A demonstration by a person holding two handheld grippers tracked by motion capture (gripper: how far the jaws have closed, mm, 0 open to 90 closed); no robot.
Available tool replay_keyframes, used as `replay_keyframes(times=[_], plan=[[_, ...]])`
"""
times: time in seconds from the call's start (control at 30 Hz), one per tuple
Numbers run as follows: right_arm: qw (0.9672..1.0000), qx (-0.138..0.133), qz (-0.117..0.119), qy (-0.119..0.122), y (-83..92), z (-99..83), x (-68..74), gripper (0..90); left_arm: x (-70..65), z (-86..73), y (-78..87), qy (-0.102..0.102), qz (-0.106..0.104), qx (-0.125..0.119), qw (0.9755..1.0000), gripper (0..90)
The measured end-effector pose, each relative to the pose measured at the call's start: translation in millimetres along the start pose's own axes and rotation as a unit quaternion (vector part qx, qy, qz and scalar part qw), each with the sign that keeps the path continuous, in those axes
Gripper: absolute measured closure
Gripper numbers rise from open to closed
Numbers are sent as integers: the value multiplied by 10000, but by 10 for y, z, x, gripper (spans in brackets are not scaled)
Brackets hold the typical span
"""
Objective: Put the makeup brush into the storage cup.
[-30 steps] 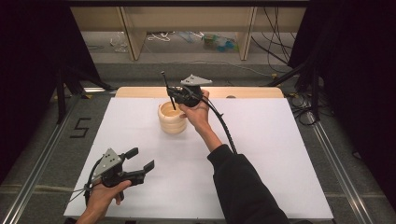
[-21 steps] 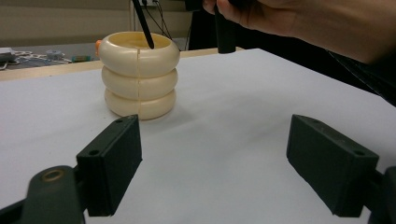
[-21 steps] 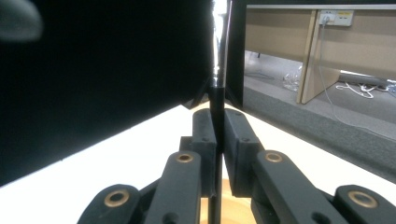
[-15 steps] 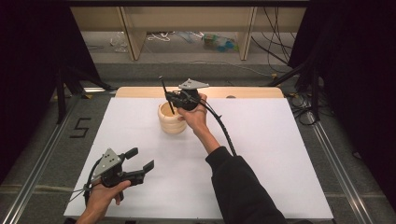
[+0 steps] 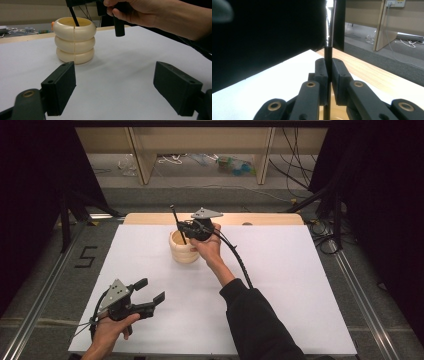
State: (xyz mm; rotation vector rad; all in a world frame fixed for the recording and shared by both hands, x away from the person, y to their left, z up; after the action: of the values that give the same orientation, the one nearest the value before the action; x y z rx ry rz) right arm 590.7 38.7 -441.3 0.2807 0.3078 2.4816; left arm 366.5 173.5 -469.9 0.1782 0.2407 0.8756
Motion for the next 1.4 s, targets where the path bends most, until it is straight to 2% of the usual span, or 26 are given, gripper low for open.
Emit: replay_keyframes(times=[0.33,0.47,0.53,0.57,0.63,0.67,0.7,0.73,0.8,0.93,1.0,1.03,1.1,1.13,1.17,1.2,1.37,1.4], plan=[[9999,109,-11,-27,-18,-80,-7,840,-1,0,0,-10,-3,2,10000,180],[9998,206,2,-30,-22,-121,-9,840,1,0,0,-5,1,0,10000,180],[9996,290,-68,-30,-17,-149,-22,834,1,-1,1,-1,2,-2,10000,180],[9994,324,-61,-61,-18,-159,-26,797,1,0,1,-1,1,-6,10000,180],[9989,383,-194,-178,-8,-168,-40,725,2,0,1,-2,7,-1,10000,180],[9991,318,-255,-119,-6,-156,-54,709,3,-1,1,-4,7,1,10000,180],[9990,299,-298,-148,21,-120,-50,630,2,-1,1,-3,7,1,10000,180],[9990,299,-298,-148,21,-120,-50,630,3,-1,2,-3,9,1,10000,180],[9988,275,-371,-128,64,-64,-41,540,6,-1,1,-5,12,1,10000,180],[9987,263,-426,-40,168,36,0,432,3,-1,1,4,7,-2,10000,180],[9988,227,-426,54,233,81,21,404,7,-2,1,2,10,-1,10000,180],[9984,242,-465,235,315,117,41,374,7,-2,2,23,25,-1,10000,180],[9983,225,-439,301,353,133,57,365,10,-4,2,25,33,3,10000,180],[9983,248,-410,342,405,143,72,353,33,10,-1,-136,53,-41,9999,180],[9984,251,-346,359,500,153,111,320,8,1,2,-19,15,-17,10000,180],[9984,251,-346,359,500,153,111,320,8,1,2,-19,15,-17,10000,180],[9982,273,-253,468,778,128,175,288,16,-6,2,3,42,11,10000,180],[9986,294,-184,397,833,113,201,288,21,-3,-1,-3,43,0,10000,180]])
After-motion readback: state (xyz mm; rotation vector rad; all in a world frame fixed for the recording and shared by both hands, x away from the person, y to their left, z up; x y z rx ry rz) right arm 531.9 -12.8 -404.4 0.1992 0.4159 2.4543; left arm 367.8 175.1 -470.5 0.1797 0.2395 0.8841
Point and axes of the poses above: each handheld gripper's, and its own axes: y roughly backward along the jaws, z roughly out of its top, x roughly to its left, the point moved 7 cm from there along -y, roughly forward along the jaws, and after that the axes turned 1 degree about -y, right-handed, at the moved point
